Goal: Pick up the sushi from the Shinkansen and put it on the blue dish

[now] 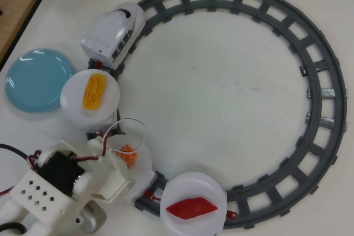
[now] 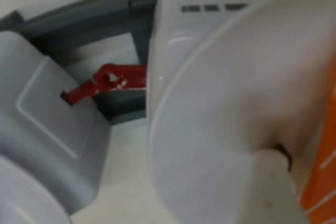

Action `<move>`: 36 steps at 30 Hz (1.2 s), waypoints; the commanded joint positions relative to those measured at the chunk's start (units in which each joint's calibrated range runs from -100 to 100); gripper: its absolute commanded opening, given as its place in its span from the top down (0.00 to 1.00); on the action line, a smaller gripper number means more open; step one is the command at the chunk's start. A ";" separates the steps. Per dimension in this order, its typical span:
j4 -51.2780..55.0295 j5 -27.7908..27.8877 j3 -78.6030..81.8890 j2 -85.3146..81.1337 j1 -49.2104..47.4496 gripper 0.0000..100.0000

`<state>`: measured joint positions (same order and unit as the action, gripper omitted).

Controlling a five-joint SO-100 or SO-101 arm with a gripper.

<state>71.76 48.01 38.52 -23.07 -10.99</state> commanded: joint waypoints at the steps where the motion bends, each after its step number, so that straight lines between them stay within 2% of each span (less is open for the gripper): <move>1: 0.04 -0.83 -2.99 1.63 -1.24 0.73; 6: 0.04 -2.14 -7.14 4.70 -2.39 0.97; 18: 0.80 -4.65 -22.83 5.36 -5.03 0.97; 23: 0.12 -8.89 -25.71 5.36 -13.83 0.97; 28: -3.27 -15.37 -25.26 4.45 -25.98 0.97; 36: -6.50 -19.50 -25.17 5.44 -38.92 0.97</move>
<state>67.56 29.95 16.10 -17.42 -47.04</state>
